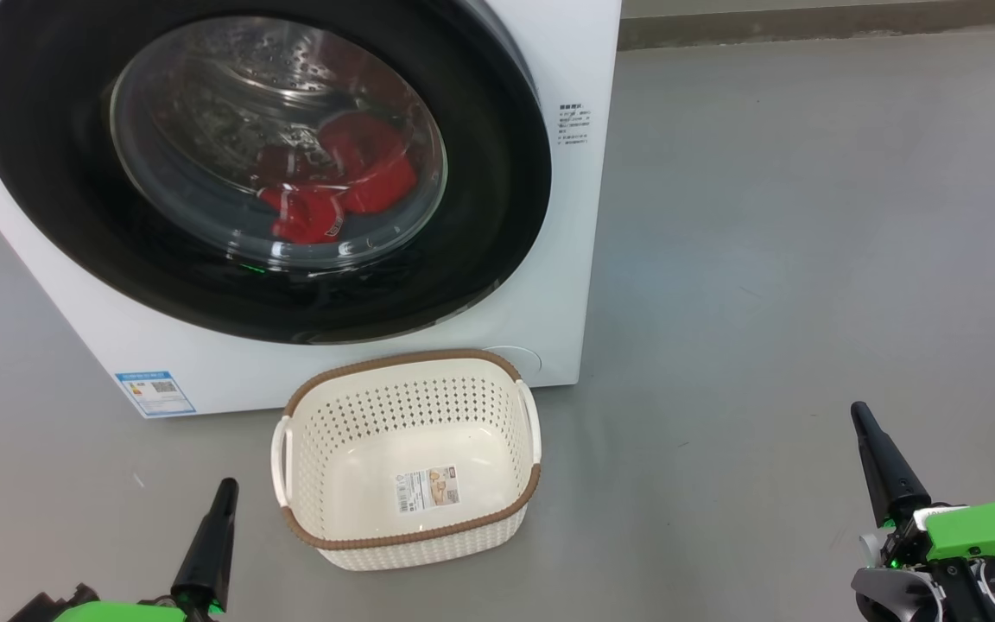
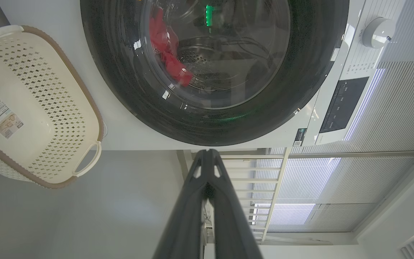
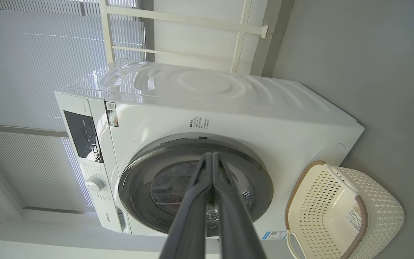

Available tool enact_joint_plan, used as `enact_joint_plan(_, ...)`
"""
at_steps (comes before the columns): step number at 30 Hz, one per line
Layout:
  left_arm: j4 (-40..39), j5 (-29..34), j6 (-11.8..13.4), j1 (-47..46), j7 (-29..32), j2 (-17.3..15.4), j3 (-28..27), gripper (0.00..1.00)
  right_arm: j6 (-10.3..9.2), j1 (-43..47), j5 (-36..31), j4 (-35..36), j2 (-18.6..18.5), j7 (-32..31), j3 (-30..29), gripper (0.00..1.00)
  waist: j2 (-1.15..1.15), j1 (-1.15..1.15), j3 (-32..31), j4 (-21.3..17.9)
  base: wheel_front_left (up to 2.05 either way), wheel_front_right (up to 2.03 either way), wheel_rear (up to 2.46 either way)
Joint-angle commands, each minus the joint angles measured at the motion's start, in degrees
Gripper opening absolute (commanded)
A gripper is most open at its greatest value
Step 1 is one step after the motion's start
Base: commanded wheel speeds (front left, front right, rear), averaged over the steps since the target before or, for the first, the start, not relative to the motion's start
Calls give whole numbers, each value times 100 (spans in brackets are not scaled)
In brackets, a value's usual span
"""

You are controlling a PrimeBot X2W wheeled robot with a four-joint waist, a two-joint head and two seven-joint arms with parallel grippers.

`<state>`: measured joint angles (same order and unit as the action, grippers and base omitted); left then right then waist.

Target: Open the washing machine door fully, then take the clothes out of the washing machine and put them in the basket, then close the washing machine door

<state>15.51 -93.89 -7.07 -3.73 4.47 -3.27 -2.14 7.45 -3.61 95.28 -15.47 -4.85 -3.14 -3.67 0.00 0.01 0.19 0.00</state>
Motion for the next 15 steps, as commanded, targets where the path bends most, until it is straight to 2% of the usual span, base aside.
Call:
enact_joint_plan(1, -159, -13, -42, -226, 24, -121, -217, 0, 3, -228, -16, 170, -57, -51, 69, 0, 0, -1, 0, 0, 0, 0, 0)
enact_joint_plan(15, -157, 14, -42, -229, 50, -98, -249, 0, 3, -232, -57, 166, -23, -90, 21, 0, 0, -1, 0, 0, 0, 0, 0)
